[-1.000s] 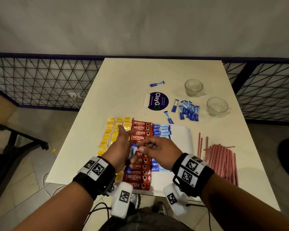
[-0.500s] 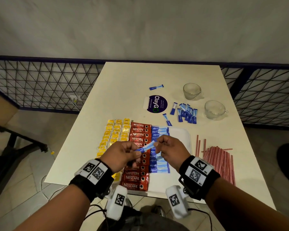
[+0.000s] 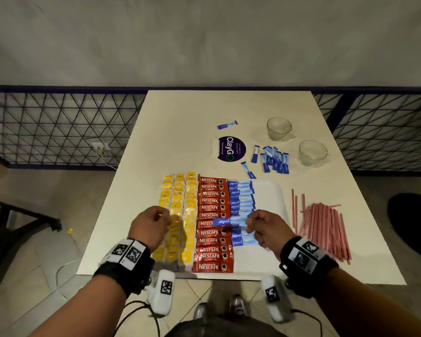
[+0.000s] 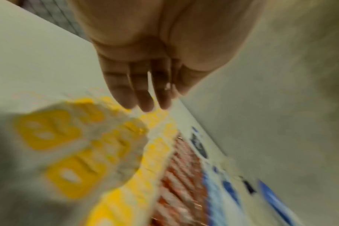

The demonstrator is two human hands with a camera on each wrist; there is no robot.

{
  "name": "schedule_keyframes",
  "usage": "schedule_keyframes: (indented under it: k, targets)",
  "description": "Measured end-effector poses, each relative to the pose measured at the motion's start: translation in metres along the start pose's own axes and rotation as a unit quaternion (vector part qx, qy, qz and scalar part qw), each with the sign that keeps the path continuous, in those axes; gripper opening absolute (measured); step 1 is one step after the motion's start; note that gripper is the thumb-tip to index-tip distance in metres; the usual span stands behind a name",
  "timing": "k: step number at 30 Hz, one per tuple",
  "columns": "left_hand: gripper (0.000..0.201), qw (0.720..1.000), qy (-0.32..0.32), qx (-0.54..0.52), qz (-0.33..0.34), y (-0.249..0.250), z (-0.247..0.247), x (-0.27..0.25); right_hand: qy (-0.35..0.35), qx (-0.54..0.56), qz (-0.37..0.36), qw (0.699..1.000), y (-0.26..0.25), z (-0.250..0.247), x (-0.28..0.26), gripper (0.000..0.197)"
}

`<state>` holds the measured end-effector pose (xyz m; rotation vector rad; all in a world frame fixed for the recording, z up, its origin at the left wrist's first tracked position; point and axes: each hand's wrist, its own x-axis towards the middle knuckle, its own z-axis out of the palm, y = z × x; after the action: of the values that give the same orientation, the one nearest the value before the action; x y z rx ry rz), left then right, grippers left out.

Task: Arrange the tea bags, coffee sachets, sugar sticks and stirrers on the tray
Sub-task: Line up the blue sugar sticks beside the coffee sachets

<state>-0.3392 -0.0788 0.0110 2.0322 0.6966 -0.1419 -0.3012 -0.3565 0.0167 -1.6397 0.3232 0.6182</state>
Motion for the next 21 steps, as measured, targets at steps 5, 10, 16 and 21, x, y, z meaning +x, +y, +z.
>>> schedule_keyframes:
  k: [5,10,16,21]
  targets:
    - [0.025,0.963,-0.009,0.259,-0.079,-0.068,-0.027,0.023,0.034,-0.012,0.097,0.995,0.047,-0.020,0.006,0.011]
    - [0.025,0.960,-0.035,0.260,-0.093,-0.081,-0.019,0.025,0.059,-0.086,0.131,0.986,0.068,-0.024,0.010,0.013]
    - [0.030,0.962,-0.040,0.252,-0.099,-0.079,-0.014,0.027,0.080,-0.175,0.138,0.972,0.073,-0.029,0.015,0.013]
    - [0.028,0.959,-0.042,0.262,-0.101,-0.079,-0.012,0.027,0.066,-0.336,0.133,0.930,0.067,-0.028,0.019,0.016]
